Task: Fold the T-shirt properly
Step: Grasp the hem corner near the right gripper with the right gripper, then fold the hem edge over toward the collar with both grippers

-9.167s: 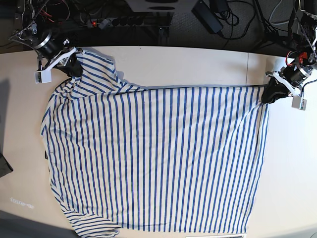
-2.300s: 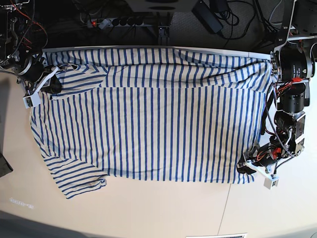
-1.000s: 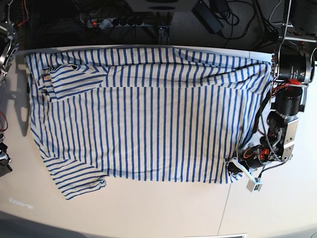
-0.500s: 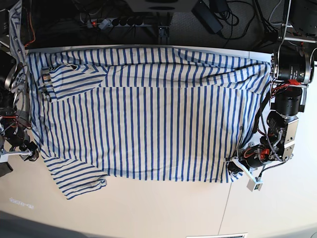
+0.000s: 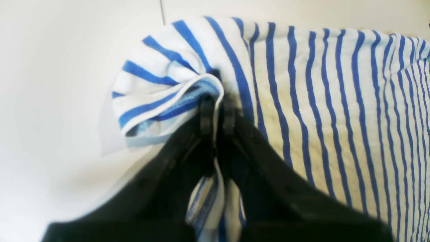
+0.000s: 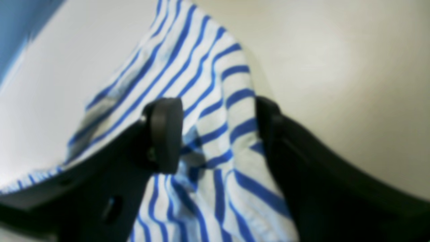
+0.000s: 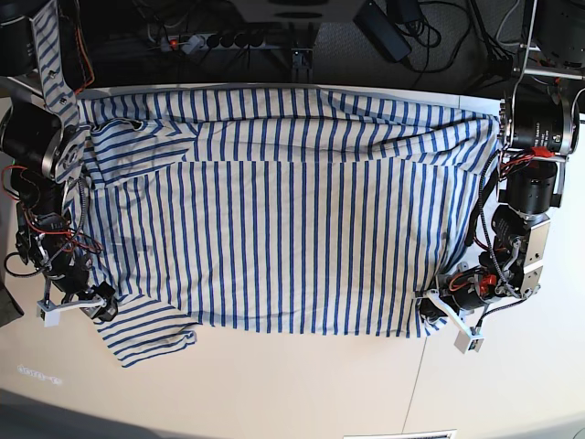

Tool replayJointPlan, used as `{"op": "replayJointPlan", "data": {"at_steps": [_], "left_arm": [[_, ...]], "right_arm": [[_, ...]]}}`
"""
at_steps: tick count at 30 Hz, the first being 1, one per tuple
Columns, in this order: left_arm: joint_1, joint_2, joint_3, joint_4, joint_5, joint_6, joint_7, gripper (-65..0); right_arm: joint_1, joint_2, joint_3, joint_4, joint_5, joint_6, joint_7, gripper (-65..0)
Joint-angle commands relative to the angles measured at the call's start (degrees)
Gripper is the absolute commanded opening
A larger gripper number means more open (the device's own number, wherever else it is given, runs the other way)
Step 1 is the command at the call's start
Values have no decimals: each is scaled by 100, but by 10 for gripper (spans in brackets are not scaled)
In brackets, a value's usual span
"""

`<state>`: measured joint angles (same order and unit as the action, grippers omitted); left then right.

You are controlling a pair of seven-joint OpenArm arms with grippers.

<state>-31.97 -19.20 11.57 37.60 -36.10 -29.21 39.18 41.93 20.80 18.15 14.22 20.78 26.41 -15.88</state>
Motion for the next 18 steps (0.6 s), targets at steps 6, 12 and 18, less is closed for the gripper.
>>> {"op": "replayJointPlan", "data": {"at_steps": [6,12,18], "left_arm": [[-50,-28,37,-26,219,-63,304,-650],[-140,-245,37,-26,-426,-323,205,-650],[-378,-522,37,-26,-1231,-938,595,-650]], "right_arm": [[22,146,-772,439,-197,450,-238,-650],[9,262,-914,1215,-297,472,-605,-650],[4,398,-914,1836,76,474,-1231,-650]]}}
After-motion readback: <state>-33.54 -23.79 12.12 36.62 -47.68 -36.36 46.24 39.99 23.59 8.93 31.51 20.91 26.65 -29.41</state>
